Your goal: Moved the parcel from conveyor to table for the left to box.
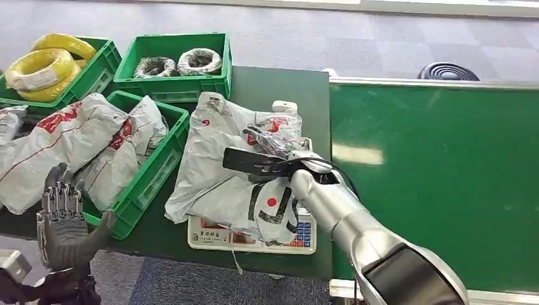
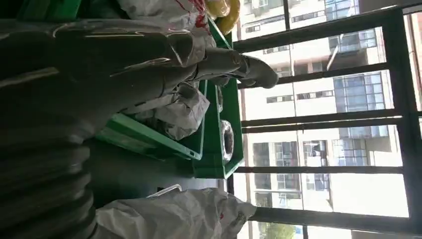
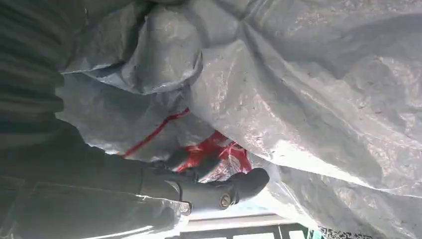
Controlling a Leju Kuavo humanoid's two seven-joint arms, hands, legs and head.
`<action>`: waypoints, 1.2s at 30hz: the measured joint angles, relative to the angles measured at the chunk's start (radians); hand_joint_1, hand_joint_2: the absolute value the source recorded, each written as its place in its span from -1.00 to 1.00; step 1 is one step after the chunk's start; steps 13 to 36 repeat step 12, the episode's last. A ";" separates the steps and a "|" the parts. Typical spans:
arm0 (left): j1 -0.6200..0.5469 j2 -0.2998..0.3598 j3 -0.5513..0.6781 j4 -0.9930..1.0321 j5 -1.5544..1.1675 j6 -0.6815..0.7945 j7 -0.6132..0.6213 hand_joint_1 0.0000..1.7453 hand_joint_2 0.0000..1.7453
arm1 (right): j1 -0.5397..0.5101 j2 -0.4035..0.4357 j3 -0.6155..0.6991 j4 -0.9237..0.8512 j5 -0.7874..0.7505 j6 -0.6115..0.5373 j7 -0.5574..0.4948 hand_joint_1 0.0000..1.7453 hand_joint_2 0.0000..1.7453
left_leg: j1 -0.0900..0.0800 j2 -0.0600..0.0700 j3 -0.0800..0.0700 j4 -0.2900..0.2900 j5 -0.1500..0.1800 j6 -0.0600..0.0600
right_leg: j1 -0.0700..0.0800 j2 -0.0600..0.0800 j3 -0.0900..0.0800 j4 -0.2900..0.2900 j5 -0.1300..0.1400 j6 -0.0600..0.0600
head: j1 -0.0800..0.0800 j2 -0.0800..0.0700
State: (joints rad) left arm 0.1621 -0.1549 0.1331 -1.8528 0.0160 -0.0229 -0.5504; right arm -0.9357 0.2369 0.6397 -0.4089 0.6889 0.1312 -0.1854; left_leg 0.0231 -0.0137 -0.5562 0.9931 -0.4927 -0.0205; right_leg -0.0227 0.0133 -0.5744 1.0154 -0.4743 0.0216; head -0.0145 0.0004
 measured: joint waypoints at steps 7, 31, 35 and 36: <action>-0.114 0.020 -0.053 0.023 -0.294 0.035 0.164 -1.00 1.00 | 0.037 -0.004 -0.059 -0.049 -0.123 -0.175 -0.210 -1.00 1.00 | 0.000 -0.002 -0.001 0.001 0.000 0.000 | 0.000 -0.001 0.000 0.000 0.000 0.000 | 0.000 0.000; -0.279 0.083 -0.179 0.160 -0.522 0.081 0.253 -1.00 1.00 | 0.129 -0.039 -0.227 -0.271 -0.256 -0.384 -0.332 -1.00 1.00 | 0.000 -0.004 0.002 0.002 0.001 0.000 | 0.000 -0.003 -0.001 -0.001 0.000 0.000 | 0.000 0.000; -0.279 0.083 -0.179 0.160 -0.522 0.081 0.253 -1.00 1.00 | 0.129 -0.039 -0.227 -0.271 -0.256 -0.384 -0.332 -1.00 1.00 | 0.000 -0.004 0.002 0.002 0.001 0.000 | 0.000 -0.003 -0.001 -0.001 0.000 0.000 | 0.000 0.000; -0.279 0.083 -0.179 0.160 -0.522 0.081 0.253 -1.00 1.00 | 0.129 -0.039 -0.227 -0.271 -0.256 -0.384 -0.332 -1.00 1.00 | 0.000 -0.004 0.002 0.002 0.001 0.000 | 0.000 -0.003 -0.001 -0.001 0.000 0.000 | 0.000 0.000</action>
